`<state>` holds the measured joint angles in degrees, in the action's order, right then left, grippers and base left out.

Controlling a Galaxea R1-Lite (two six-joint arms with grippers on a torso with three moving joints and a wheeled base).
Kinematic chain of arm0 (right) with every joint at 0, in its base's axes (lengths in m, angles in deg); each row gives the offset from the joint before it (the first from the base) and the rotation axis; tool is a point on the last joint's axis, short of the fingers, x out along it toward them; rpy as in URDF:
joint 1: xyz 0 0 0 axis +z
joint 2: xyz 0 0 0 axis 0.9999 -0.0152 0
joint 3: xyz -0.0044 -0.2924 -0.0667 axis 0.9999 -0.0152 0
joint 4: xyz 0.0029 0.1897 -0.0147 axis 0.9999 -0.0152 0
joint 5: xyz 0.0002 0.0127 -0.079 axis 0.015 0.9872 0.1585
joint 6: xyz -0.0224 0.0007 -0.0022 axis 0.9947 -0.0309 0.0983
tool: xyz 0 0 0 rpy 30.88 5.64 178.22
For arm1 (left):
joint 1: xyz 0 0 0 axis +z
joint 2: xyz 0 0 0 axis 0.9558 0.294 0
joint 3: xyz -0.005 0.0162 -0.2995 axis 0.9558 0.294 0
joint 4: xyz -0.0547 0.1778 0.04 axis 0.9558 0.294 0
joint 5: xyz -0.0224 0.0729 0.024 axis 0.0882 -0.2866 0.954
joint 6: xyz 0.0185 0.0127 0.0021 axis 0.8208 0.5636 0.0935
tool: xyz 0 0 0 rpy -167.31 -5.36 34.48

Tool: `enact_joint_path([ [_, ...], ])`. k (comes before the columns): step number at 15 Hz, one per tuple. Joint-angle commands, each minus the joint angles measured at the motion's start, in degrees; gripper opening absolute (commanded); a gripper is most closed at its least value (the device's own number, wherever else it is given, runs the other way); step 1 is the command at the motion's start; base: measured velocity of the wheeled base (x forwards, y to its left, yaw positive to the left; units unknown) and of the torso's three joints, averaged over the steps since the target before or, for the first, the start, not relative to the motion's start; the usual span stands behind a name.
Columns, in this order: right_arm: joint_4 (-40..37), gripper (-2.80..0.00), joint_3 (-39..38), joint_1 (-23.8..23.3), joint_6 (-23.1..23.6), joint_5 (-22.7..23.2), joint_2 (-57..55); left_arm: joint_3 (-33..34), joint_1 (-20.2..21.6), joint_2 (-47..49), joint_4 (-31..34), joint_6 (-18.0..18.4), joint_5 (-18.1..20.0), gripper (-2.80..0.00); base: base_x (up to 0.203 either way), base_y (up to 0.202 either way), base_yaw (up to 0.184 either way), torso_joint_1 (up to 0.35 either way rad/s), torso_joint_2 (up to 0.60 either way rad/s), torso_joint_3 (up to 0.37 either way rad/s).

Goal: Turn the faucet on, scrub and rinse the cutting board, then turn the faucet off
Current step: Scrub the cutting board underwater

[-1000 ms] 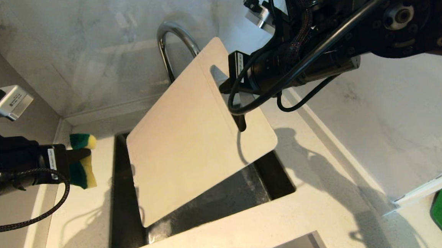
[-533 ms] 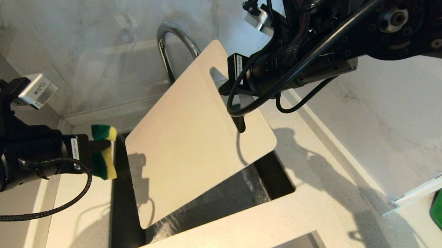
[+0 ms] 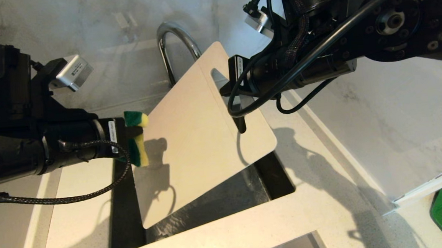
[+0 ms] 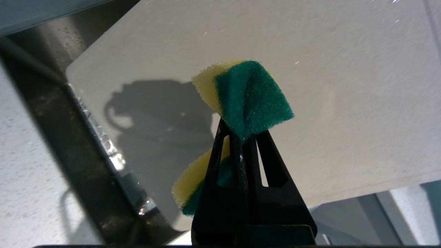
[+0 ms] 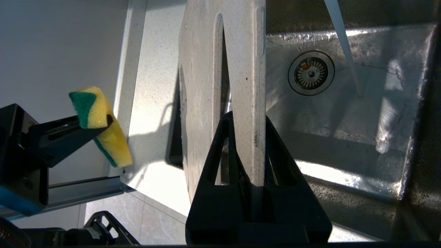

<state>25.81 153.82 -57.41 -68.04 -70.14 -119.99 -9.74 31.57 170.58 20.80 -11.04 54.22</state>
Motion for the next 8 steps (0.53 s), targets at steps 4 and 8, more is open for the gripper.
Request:
enact_joint_path([
  [4,-0.24,-2.80,-0.04,0.01,-0.20,0.18,0.13,-5.30,-1.74,6.12,-0.02,-3.75,-2.85,-2.80,0.000,0.000,0.000,0.000,0.00,0.000],
  [8,-0.34,-2.80,-0.21,0.10,-0.20,0.18,0.68,-7.60,-1.74,8.34,-0.02,-5.34,-4.66,-2.80,0.000,0.000,0.000,0.000,0.00,0.000],
])
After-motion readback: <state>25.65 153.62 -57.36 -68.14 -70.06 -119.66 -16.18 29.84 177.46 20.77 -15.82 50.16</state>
